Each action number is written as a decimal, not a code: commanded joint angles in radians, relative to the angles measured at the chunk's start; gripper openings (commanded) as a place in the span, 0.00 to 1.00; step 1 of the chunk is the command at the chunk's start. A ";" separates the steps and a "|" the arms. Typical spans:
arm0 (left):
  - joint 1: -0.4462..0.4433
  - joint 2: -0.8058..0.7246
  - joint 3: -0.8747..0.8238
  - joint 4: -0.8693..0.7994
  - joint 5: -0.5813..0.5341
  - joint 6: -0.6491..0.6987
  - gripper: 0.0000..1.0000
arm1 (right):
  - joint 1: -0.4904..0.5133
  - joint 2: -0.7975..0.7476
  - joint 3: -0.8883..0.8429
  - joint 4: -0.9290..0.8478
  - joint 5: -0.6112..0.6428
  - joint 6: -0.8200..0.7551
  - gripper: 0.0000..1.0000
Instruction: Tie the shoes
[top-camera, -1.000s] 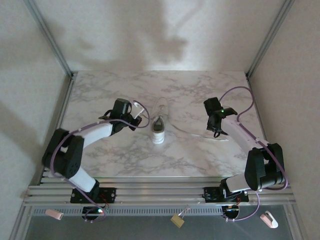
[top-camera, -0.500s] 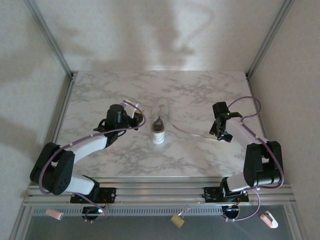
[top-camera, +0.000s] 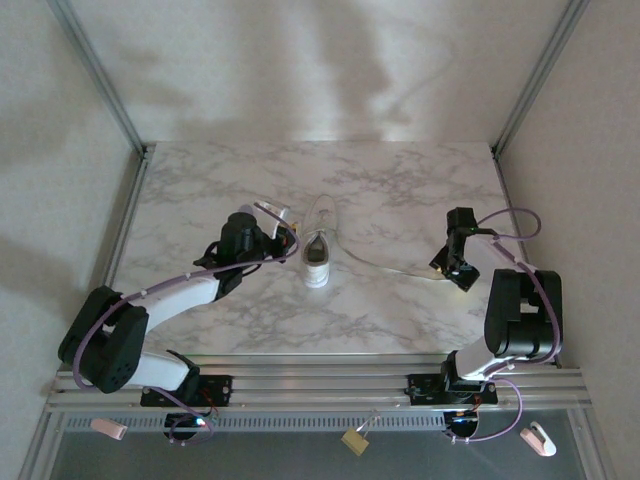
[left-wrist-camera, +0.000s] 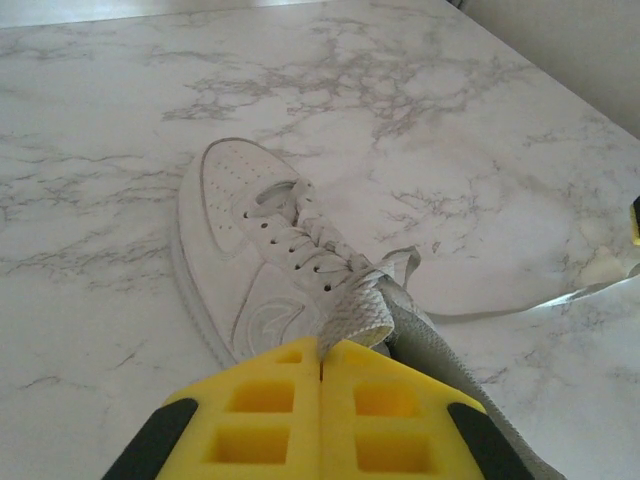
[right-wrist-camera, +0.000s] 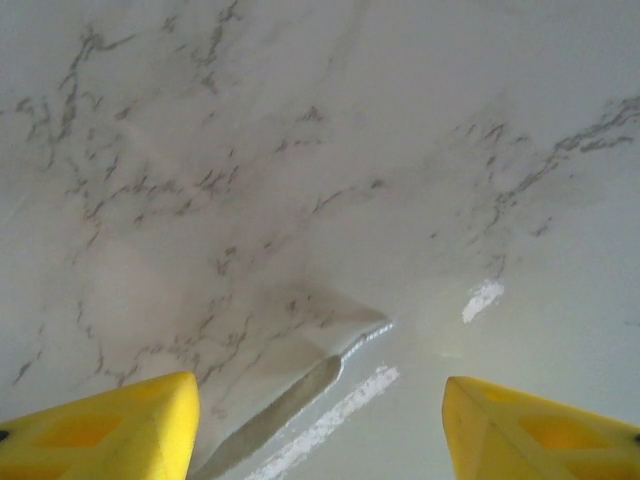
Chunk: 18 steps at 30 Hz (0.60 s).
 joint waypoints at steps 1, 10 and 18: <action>-0.013 0.018 0.014 -0.001 -0.013 0.004 0.00 | -0.013 0.034 -0.013 0.030 -0.046 0.025 0.67; -0.035 0.010 0.018 -0.015 -0.045 0.022 0.00 | -0.014 0.091 -0.034 0.064 -0.096 0.027 0.59; -0.031 -0.006 0.027 -0.016 -0.097 -0.044 0.00 | -0.023 0.077 -0.059 0.161 -0.273 0.007 0.01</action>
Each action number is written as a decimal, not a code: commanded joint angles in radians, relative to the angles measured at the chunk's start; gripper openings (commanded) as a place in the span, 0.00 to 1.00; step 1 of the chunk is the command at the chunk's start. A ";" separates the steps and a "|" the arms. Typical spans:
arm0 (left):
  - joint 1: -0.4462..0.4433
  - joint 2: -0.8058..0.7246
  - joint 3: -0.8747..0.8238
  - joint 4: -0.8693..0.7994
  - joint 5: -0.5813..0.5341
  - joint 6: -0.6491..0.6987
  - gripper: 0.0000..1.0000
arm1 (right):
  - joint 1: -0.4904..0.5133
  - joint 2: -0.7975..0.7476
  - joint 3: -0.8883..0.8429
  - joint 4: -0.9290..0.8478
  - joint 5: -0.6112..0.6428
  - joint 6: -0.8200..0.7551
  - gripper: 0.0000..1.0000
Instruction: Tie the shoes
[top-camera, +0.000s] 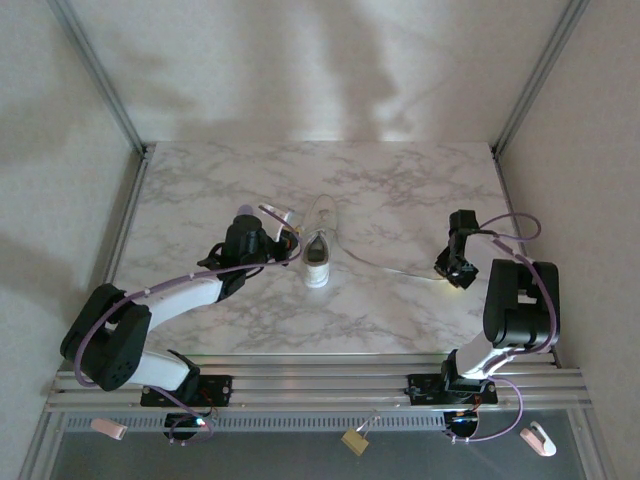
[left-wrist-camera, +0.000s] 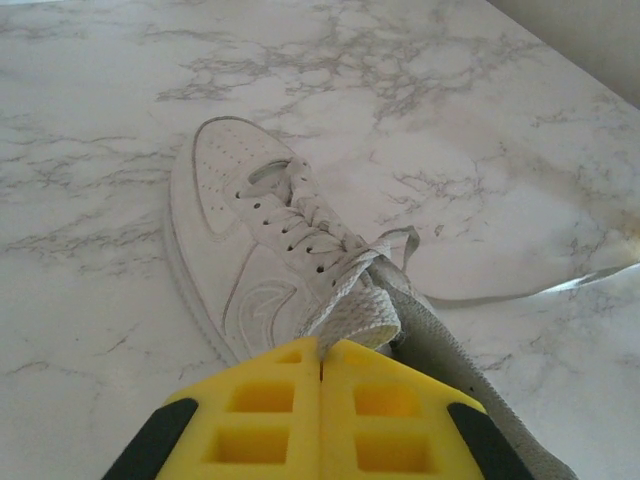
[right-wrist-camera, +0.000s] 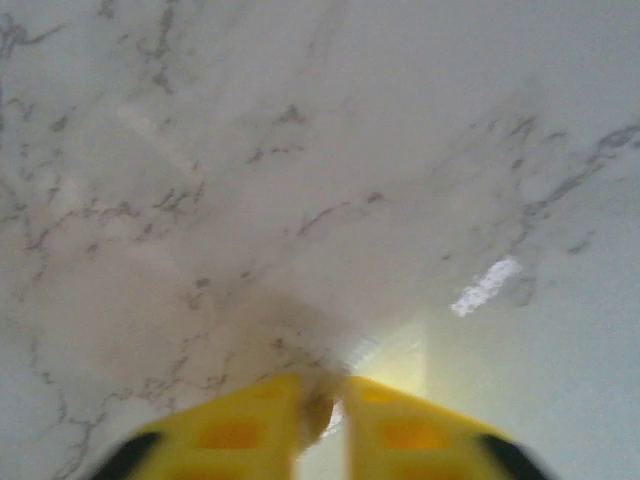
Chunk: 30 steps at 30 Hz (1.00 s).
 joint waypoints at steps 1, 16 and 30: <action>-0.004 -0.023 0.030 0.000 -0.054 -0.049 0.00 | 0.001 0.015 -0.047 0.141 -0.275 -0.003 0.00; 0.015 0.048 0.134 -0.008 0.017 -0.184 0.00 | 0.066 -0.528 0.096 0.113 -0.394 -0.132 0.00; 0.061 0.076 0.156 0.044 0.138 -0.401 0.00 | 0.531 -0.481 0.439 0.100 -0.412 -0.431 0.00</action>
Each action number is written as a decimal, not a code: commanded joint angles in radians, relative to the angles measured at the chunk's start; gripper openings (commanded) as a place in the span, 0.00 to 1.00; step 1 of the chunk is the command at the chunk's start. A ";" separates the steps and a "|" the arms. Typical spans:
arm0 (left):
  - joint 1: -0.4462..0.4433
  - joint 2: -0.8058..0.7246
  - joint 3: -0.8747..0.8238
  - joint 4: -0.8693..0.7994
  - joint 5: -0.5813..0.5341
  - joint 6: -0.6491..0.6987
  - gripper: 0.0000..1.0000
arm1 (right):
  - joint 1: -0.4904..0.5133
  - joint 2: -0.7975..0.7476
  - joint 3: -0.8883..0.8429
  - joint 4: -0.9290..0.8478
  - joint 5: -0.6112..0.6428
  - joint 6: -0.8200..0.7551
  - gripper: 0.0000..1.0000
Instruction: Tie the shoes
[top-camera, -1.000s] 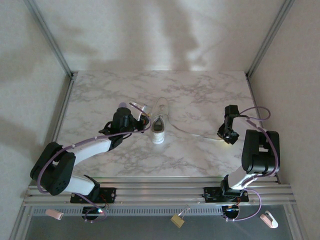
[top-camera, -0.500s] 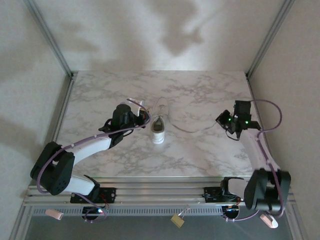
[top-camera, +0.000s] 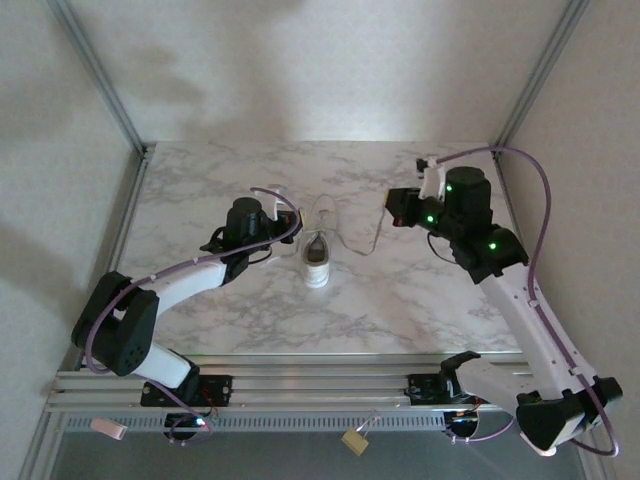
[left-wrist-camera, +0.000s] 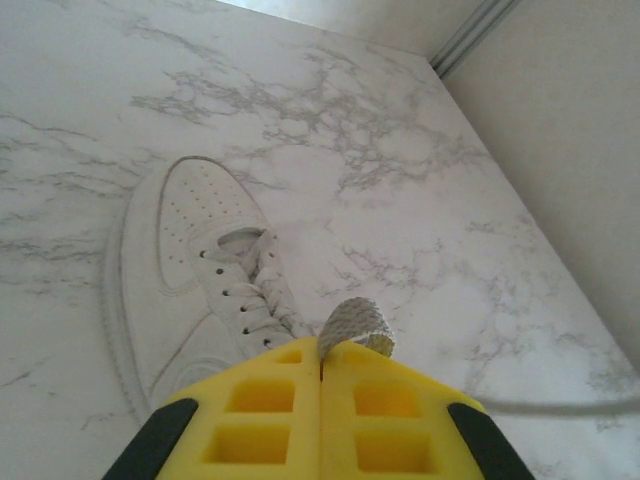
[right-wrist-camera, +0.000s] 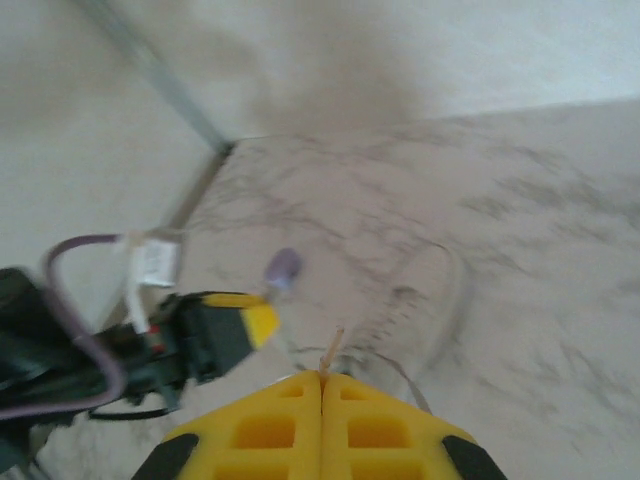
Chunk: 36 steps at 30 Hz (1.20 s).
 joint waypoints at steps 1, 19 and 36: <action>0.016 -0.009 0.027 0.034 0.047 -0.070 0.00 | 0.083 0.052 0.056 0.018 -0.028 -0.120 0.00; 0.094 0.143 0.151 0.001 0.271 -0.197 0.00 | 0.303 0.366 0.336 0.274 -0.064 -0.302 0.00; 0.123 0.241 0.220 -0.005 0.386 -0.258 0.00 | 0.465 0.405 0.065 0.334 0.035 -0.592 0.00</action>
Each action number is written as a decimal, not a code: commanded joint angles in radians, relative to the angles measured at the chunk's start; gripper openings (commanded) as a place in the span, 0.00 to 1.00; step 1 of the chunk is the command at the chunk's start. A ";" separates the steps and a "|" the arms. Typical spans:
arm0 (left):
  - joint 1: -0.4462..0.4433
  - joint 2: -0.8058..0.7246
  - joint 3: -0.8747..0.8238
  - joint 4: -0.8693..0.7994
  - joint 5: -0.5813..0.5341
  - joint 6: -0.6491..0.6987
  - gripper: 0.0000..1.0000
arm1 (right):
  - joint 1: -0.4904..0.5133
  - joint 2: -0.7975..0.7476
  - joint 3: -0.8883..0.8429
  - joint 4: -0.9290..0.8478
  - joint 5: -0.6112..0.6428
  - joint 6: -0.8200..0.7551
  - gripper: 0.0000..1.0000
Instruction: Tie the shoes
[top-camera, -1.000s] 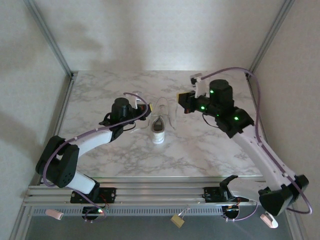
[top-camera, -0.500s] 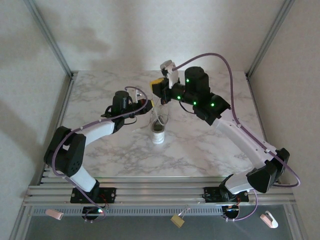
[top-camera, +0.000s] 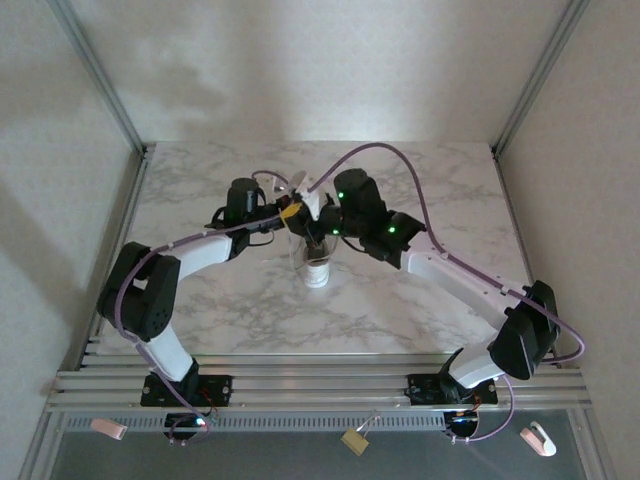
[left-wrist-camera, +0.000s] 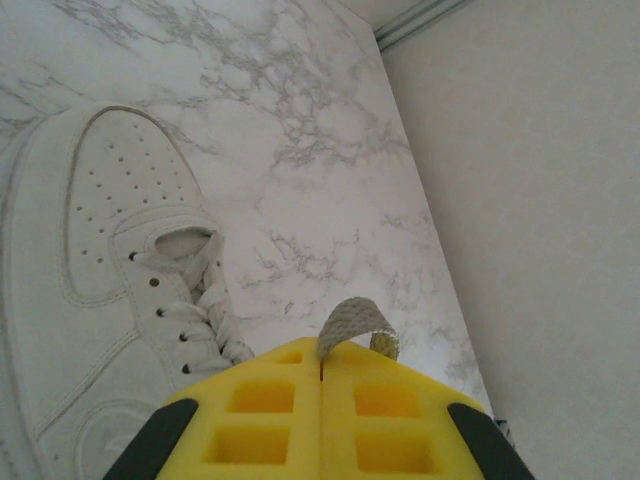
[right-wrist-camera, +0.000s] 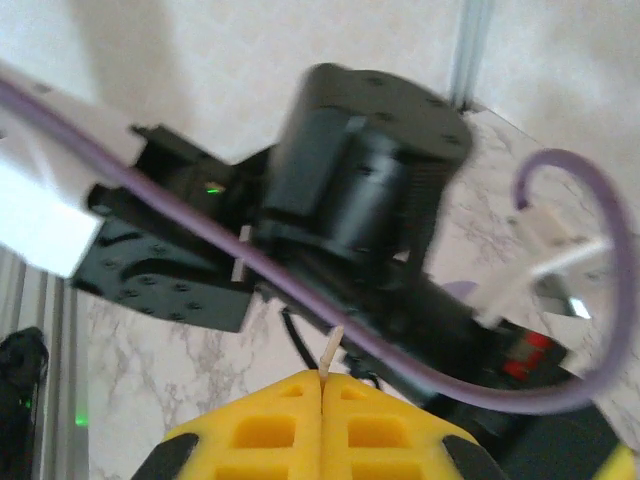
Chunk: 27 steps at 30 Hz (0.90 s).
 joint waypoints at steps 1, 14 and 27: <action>0.011 0.015 0.047 -0.023 0.055 0.001 0.00 | 0.061 0.023 -0.020 0.014 0.114 -0.137 0.00; 0.030 0.040 0.170 -0.321 0.092 0.227 0.00 | 0.249 0.314 0.002 0.048 0.385 -0.332 0.00; -0.002 0.048 0.326 -0.593 0.004 0.396 0.00 | 0.323 0.688 0.293 0.080 0.789 -0.803 0.00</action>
